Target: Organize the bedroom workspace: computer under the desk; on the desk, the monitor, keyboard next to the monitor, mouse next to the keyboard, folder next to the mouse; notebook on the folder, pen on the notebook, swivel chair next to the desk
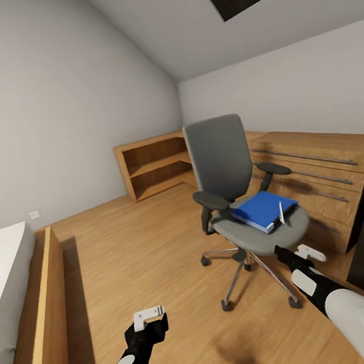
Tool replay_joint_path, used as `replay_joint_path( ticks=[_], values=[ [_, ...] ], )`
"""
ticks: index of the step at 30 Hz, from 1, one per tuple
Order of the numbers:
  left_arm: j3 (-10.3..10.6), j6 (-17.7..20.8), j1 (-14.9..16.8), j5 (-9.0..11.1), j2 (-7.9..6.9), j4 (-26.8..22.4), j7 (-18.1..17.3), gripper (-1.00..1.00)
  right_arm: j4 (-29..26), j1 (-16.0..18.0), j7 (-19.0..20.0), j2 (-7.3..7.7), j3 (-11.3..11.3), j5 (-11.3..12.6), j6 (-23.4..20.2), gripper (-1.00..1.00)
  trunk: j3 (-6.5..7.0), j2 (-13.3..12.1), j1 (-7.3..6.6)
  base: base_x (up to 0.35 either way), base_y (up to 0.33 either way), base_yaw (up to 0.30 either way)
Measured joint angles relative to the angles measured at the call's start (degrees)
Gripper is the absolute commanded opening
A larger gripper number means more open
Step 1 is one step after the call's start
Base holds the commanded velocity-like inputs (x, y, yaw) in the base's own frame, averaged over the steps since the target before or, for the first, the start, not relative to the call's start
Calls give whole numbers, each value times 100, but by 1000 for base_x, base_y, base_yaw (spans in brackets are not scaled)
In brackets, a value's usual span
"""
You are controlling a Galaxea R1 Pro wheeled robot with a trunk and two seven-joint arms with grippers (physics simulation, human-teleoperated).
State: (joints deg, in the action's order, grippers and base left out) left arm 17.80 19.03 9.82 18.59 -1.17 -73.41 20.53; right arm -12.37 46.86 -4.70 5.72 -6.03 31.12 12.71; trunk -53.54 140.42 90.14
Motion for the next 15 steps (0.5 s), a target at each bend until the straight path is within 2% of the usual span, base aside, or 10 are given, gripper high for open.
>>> replay_joint_path(
  ticks=[5, 7, 12, 15],
  values=[
    [0, 0, 3, 0, 1, 1, 0, 100, -14, -1, -4, -27, -3, -3, -2, 100, -3, 0, 0, -25, 16, 38],
    [1, 1, 2, 0, 1, 1, 0, 100, 82, -6, 4, -32, 59, 57, -1, 100, -5, -1, 3, -183, 142, 6],
    [1, 2, 4, 0, 1, 0, 1, 100, 84, -6, 40, -32, 60, 61, -7, 100, -5, -1, 3, -224, 177, 2],
    [1, 1, 4, 0, 1, 1, 0, 100, 84, -5, 71, -36, 61, 61, -8, 100, -5, -1, 2, -111, 80, 0]
  ],
)
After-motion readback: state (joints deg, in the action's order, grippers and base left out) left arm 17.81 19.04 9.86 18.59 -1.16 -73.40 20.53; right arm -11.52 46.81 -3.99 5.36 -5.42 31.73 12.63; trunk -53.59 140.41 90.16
